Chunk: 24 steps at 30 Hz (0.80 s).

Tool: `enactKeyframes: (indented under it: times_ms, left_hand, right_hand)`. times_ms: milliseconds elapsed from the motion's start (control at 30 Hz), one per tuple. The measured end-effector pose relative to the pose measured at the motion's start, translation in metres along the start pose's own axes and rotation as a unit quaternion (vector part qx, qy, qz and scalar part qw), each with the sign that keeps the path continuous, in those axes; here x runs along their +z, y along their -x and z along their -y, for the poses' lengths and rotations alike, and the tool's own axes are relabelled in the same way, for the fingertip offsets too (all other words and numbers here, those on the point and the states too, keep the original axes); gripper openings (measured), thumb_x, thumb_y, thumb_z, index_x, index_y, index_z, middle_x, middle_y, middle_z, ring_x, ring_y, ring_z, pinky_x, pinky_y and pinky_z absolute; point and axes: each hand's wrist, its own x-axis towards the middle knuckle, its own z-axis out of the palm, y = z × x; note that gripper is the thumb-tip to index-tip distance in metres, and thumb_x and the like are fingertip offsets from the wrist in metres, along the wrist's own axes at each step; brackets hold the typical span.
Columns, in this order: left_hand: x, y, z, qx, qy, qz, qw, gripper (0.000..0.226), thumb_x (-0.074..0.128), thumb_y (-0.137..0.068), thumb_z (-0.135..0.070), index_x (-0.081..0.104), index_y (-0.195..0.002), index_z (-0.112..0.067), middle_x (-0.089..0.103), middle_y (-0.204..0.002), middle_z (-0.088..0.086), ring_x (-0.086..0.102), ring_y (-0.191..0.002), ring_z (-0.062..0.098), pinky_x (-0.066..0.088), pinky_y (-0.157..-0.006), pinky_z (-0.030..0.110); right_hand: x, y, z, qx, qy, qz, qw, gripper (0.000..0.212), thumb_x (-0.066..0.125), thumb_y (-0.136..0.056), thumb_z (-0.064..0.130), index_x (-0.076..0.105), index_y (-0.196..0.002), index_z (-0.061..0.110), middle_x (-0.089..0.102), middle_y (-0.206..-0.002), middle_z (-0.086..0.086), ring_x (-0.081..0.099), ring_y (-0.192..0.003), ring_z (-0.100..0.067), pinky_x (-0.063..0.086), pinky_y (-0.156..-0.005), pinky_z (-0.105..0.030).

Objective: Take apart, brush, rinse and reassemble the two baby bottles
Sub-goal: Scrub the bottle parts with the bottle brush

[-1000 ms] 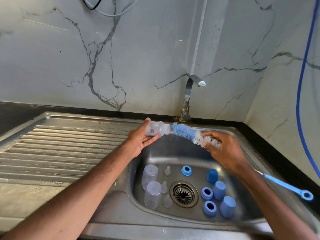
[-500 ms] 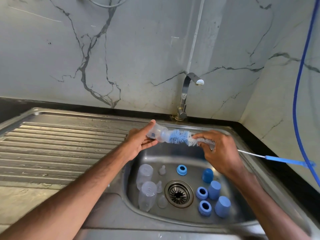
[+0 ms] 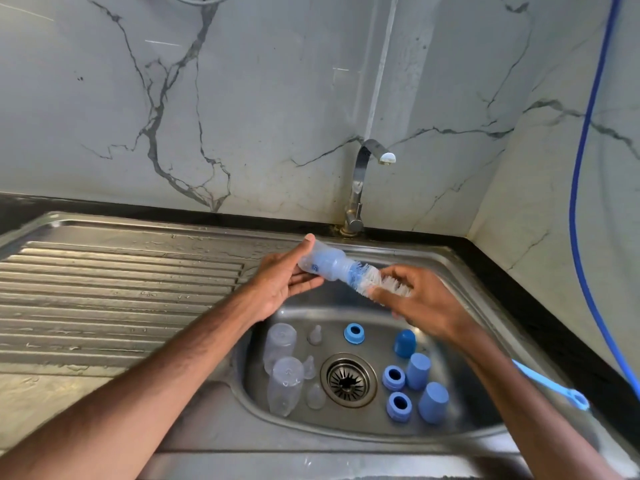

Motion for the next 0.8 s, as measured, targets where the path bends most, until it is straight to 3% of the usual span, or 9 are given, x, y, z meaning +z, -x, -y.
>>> enactKeyframes:
  times_ms: [67, 133, 300, 367, 467, 533, 633, 700, 800]
  left_hand:
    - [-0.003, -0.001, -0.001, 0.007, 0.003, -0.025, 1.000, 0.053, 0.077, -0.086, -0.045, 0.065, -0.117, -0.004, 0.077, -0.102, 0.020, 0.077, -0.095, 0.028, 0.064, -0.073, 0.032]
    - [-0.008, -0.003, -0.003, 0.014, 0.009, -0.050, 0.999, 0.053, 0.078, -0.085, -0.046, 0.067, -0.113, -0.004, 0.078, -0.100, 0.020, 0.078, -0.093, 0.028, 0.064, -0.072, 0.030]
    - [-0.011, -0.003, -0.005, 0.012, 0.013, -0.054, 0.998, 0.054, 0.080, -0.083, -0.046, 0.067, -0.115, -0.004, 0.077, -0.100, 0.020, 0.077, -0.092, 0.032, 0.064, -0.076, 0.030]
    - [-0.007, -0.001, -0.004, 0.013, 0.016, -0.040, 0.999, 0.052, 0.079, -0.084, -0.043, 0.066, -0.116, -0.004, 0.077, -0.104, 0.021, 0.077, -0.094, 0.031, 0.064, -0.075, 0.030]
    - [-0.005, 0.002, -0.005, 0.008, 0.003, 0.013, 1.000, 0.053, 0.075, -0.088, -0.038, 0.062, -0.126, -0.004, 0.073, -0.116, 0.022, 0.075, -0.102, 0.031, 0.063, -0.082, 0.034]
    - [-0.005, 0.004, -0.009, -0.004, 0.024, 0.084, 0.996, 0.055, 0.070, -0.091, -0.035, 0.057, -0.135, -0.004, 0.069, -0.127, 0.023, 0.070, -0.114, 0.032, 0.061, -0.092, 0.036]
    - [-0.003, 0.005, -0.013, 0.007, 0.077, 0.178, 0.981, 0.053, 0.061, -0.095, -0.030, 0.055, -0.143, -0.008, 0.061, -0.141, 0.021, 0.063, -0.127, 0.032, 0.058, -0.098, 0.036]
    - [0.001, 0.005, -0.013, 0.014, 0.082, 0.192, 0.978, 0.051, 0.059, -0.096, -0.028, 0.056, -0.142, -0.008, 0.061, -0.140, 0.020, 0.062, -0.128, 0.032, 0.058, -0.095, 0.035]
    - [0.005, 0.005, -0.007, 0.002, 0.063, 0.117, 0.991, 0.054, 0.067, -0.092, -0.030, 0.055, -0.138, -0.005, 0.067, -0.131, 0.023, 0.069, -0.118, 0.033, 0.062, -0.087, 0.034]
  right_hand:
    - [0.003, 0.001, 0.002, -0.064, 0.147, -0.044, 0.986, 0.072, 0.086, -0.072, 0.058, 0.051, -0.132, 0.037, 0.057, -0.112, 0.021, 0.060, -0.094, -0.001, 0.053, -0.077, -0.024]
    - [0.004, 0.003, 0.001, -0.111, 0.166, -0.078, 0.977, 0.076, 0.090, -0.072, 0.050, 0.047, -0.134, 0.039, 0.044, -0.123, 0.021, 0.054, -0.103, -0.002, 0.054, -0.087, -0.029]
    - [0.002, 0.000, 0.002, -0.188, 0.181, -0.180, 0.948, 0.027, 0.076, -0.093, 0.019, 0.074, -0.120, 0.020, 0.064, -0.115, 0.006, 0.064, -0.087, -0.014, 0.060, -0.076, -0.036]
    - [0.007, 0.001, 0.005, -0.204, 0.195, -0.188, 0.941, 0.014, 0.068, -0.097, 0.012, 0.076, -0.108, 0.016, 0.073, -0.097, -0.002, 0.065, -0.080, -0.019, 0.058, -0.071, -0.037]
    - [0.016, 0.000, 0.005, -0.139, 0.177, -0.143, 0.964, 0.016, 0.059, -0.100, 0.016, 0.073, -0.092, 0.020, 0.067, -0.073, 0.006, 0.061, -0.064, -0.011, 0.047, -0.060, -0.031]
    - [0.012, -0.006, 0.004, -0.018, -0.012, -0.076, 0.997, 0.023, 0.054, -0.102, 0.015, 0.075, -0.091, 0.015, 0.062, -0.065, 0.006, 0.052, -0.054, -0.009, 0.042, -0.053, -0.029]
    - [-0.010, -0.009, 0.000, 0.176, -0.289, 0.084, 0.937, 0.042, 0.038, -0.101, 0.010, 0.080, -0.101, 0.005, 0.038, -0.057, 0.005, 0.025, -0.044, -0.007, 0.021, -0.038, -0.020]
    - [-0.020, -0.006, -0.004, 0.198, -0.288, 0.137, 0.927, 0.047, 0.034, -0.101, 0.012, 0.079, -0.109, 0.004, 0.039, -0.055, 0.004, 0.023, -0.040, -0.007, 0.020, -0.035, -0.018]
    - [-0.012, -0.001, 0.001, 0.107, -0.127, 0.027, 0.986, 0.047, 0.044, -0.107, 0.049, 0.071, -0.115, 0.011, 0.074, -0.076, -0.003, 0.054, -0.045, -0.013, 0.039, -0.042, -0.024]
